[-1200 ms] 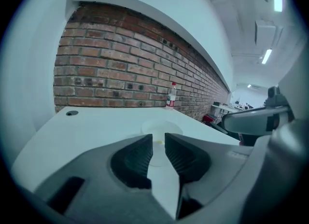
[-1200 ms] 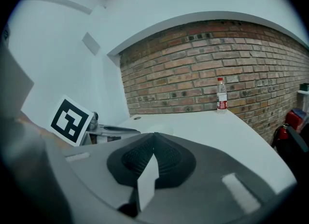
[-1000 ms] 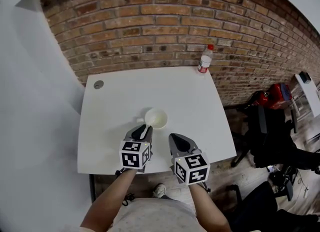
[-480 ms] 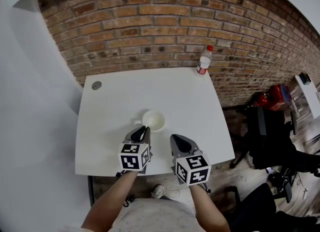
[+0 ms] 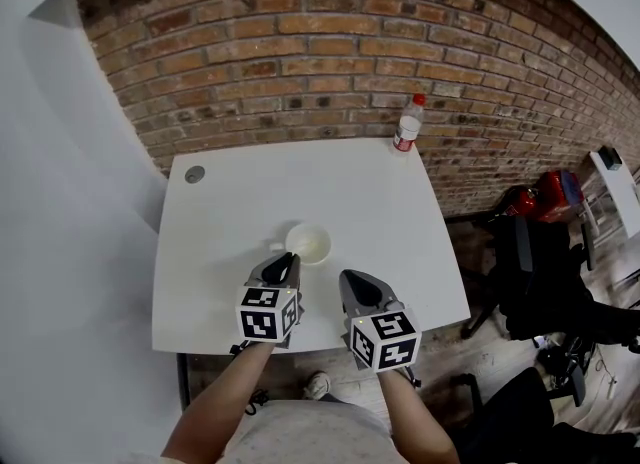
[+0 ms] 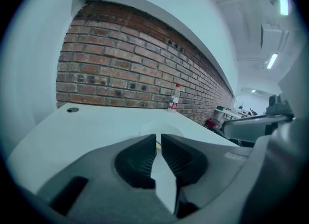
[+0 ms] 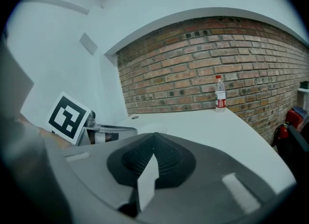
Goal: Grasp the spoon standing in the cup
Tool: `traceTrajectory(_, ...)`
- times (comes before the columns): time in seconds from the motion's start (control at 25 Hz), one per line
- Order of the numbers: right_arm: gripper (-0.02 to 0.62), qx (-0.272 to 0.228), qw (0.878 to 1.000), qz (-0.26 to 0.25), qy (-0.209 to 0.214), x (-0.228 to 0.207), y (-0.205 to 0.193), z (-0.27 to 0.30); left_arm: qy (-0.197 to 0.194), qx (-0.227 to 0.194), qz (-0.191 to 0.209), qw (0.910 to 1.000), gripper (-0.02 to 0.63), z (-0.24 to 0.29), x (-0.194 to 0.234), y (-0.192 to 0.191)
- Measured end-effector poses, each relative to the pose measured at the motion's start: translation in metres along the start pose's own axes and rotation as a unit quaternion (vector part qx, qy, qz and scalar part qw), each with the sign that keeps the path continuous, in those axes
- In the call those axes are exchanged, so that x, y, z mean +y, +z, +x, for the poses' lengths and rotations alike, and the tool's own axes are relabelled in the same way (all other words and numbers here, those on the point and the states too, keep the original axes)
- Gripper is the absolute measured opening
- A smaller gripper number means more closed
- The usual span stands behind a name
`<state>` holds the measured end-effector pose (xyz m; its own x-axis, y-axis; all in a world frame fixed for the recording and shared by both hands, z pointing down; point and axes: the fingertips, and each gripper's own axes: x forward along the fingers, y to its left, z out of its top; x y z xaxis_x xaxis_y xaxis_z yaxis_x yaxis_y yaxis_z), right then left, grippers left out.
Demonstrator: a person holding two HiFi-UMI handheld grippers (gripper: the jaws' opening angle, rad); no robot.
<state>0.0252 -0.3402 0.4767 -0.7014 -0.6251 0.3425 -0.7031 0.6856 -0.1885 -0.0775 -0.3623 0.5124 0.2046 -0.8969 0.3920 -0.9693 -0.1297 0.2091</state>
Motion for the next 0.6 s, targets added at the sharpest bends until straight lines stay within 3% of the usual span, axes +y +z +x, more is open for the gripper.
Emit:
traceTrajectory(0.08,0.005,-0.001,1.0,0.0,0.0,0.002,0.0,0.0,-0.003,-0.006,0.004,1.0,0.003,-0.003,-0.002,0.005)
traceTrajectory(0.6,0.005,-0.011,1.0,-0.006,-0.018,0.032,0.004,-0.017,-0.033,-0.027,0.025,0.9988,0.003,-0.035,-0.007,0.018)
